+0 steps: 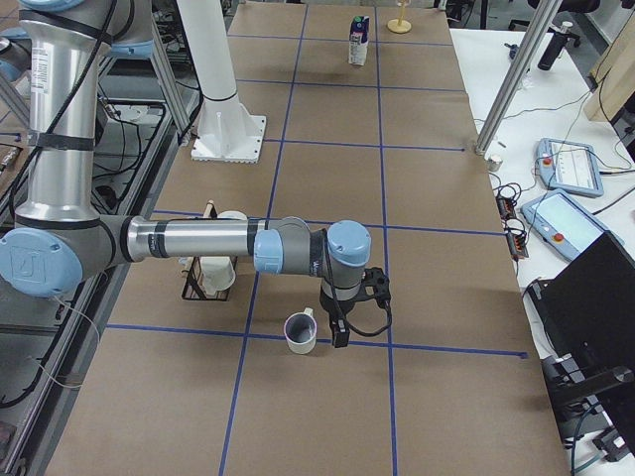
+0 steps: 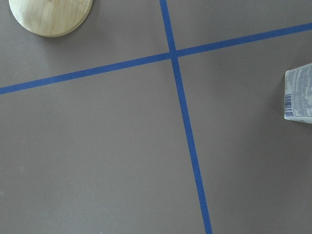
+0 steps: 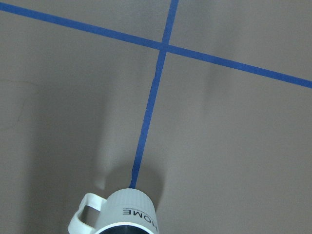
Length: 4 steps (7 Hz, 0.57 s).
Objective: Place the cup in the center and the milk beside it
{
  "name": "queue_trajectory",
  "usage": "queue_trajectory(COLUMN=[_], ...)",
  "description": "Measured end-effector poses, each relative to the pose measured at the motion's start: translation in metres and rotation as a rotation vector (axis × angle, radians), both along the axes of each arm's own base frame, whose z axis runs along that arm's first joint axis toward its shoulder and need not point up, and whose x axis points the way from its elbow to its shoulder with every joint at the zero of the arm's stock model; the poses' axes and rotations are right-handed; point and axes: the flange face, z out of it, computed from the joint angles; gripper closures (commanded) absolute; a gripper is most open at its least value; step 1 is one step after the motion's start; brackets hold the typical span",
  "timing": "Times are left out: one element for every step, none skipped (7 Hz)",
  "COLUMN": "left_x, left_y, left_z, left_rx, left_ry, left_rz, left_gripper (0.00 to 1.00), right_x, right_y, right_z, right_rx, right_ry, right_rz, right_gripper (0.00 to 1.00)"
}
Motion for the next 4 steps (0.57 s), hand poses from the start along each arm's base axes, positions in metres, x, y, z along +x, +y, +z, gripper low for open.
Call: queue_trajectory(left_x=[0.000, 0.000, 0.000, 0.000], left_y=[-0.001, -0.004, -0.006, -0.007], left_z=[-0.002, -0.004, -0.006, -0.012], left_rx=[0.002, 0.006, 0.011, 0.025], left_ry=[0.000, 0.000, 0.000, -0.001], left_rz=[-0.001, -0.003, -0.003, -0.003], left_gripper=[0.02, 0.02, 0.02, 0.02], right_x=[0.000, 0.000, 0.000, 0.000], right_y=[-0.001, -0.002, -0.003, -0.002], right_z=[-0.001, -0.002, -0.003, -0.006], right_rx=[0.002, 0.004, 0.007, 0.012], right_ry=[0.000, 0.000, -0.001, -0.003], right_rz=[0.000, 0.000, 0.000, 0.000], right_gripper=[0.00, 0.00, 0.00, 0.00])
